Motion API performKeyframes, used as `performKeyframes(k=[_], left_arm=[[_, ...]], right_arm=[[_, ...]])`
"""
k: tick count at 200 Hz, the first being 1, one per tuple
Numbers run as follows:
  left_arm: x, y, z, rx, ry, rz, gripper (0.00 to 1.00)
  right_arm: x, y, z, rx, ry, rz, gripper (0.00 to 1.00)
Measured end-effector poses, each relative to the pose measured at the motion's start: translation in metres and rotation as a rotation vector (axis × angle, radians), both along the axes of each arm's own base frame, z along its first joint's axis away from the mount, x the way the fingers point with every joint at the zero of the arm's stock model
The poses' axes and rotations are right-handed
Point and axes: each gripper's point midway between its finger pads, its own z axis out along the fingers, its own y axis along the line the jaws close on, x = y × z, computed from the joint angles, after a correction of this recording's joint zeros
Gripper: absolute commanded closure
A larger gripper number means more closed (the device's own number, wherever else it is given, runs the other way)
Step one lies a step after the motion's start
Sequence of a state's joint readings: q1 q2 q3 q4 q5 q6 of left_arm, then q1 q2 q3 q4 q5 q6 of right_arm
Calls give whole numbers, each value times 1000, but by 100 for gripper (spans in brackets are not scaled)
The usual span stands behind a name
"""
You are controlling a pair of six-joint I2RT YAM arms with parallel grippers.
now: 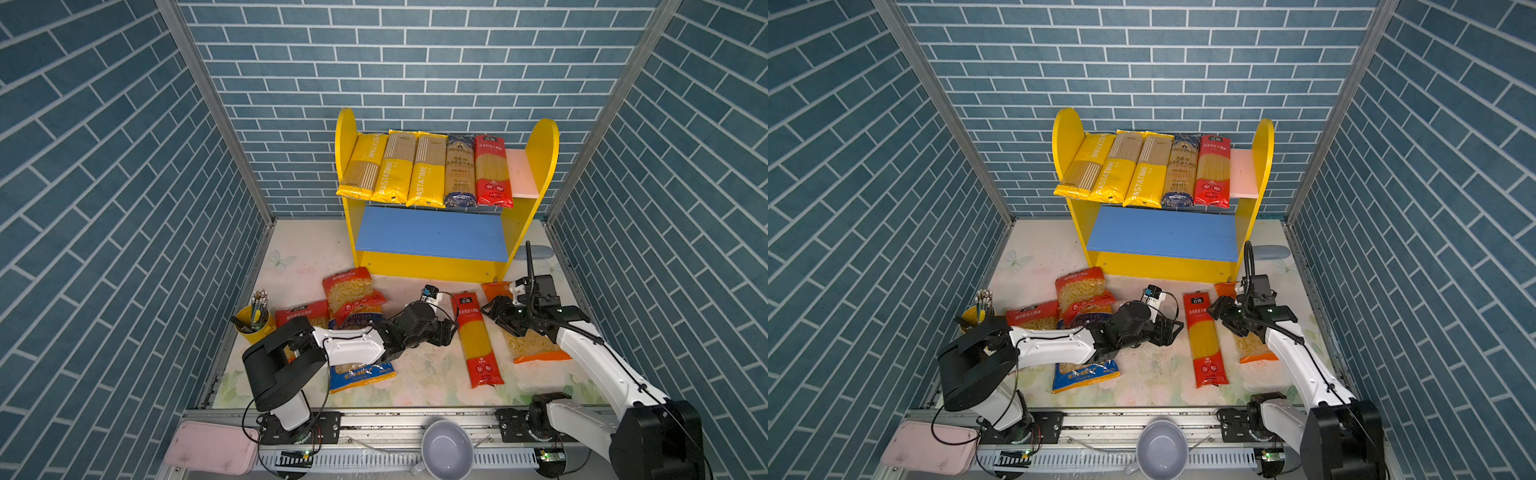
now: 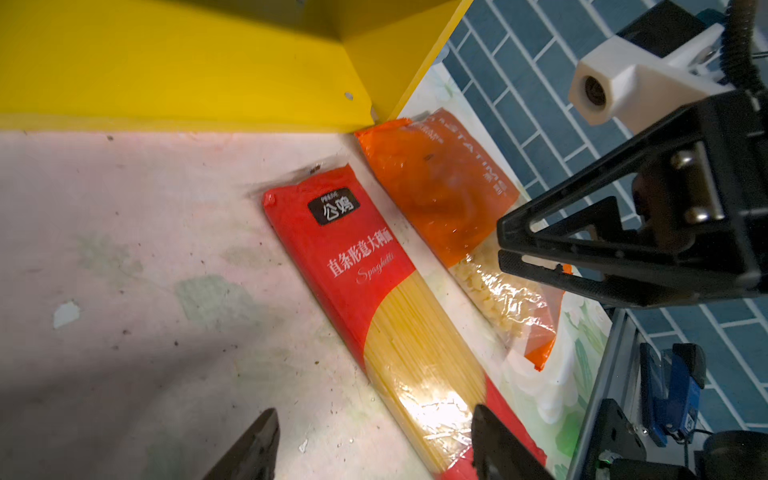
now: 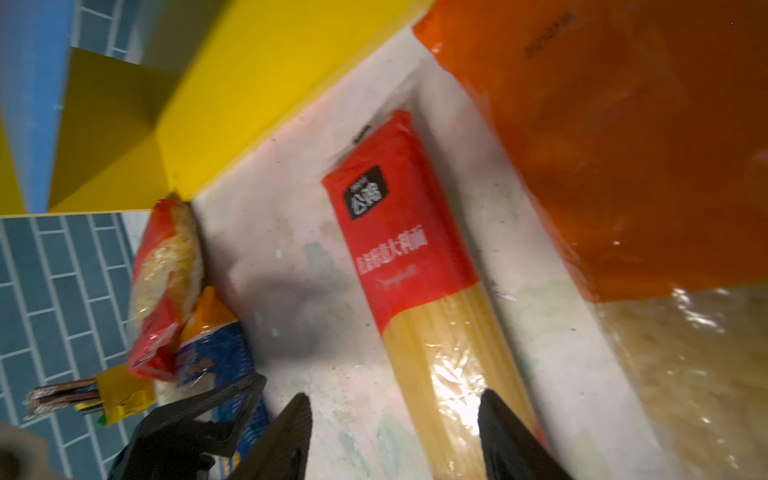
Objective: Place and organize the pasta boxes and bags onto the shelf
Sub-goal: 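Release the pack and lower both grippers toward the remaining red spaghetti pack, then grasp the red PINLIVE spaghetti pack at both ends with both grippers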
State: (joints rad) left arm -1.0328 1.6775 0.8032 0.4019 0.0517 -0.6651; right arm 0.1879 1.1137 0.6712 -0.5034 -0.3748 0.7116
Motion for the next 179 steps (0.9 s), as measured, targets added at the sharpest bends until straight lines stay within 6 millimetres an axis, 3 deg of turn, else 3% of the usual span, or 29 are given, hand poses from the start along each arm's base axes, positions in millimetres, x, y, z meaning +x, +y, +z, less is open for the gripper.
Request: performKeyframes(k=[34, 74, 113, 145, 161, 179], left_arm=[[-5, -2, -26, 23, 81, 3, 26], [-5, -10, -27, -1, 119, 0, 25], [4, -8, -43, -61, 185, 40, 26], [8, 2, -53, -83, 226, 87, 26], [9, 4, -53, -98, 234, 101, 28], [10, 6, -53, -112, 243, 112, 29]], right_arm=[[-12, -8, -40, -54, 101, -7, 30], [-17, 2, -66, -56, 153, 32, 34], [-11, 34, -62, 34, 108, 69, 36], [-6, 62, -39, 212, 52, 61, 34], [-2, 69, -24, 270, 17, 71, 34], [-5, 66, -27, 240, 26, 73, 34]])
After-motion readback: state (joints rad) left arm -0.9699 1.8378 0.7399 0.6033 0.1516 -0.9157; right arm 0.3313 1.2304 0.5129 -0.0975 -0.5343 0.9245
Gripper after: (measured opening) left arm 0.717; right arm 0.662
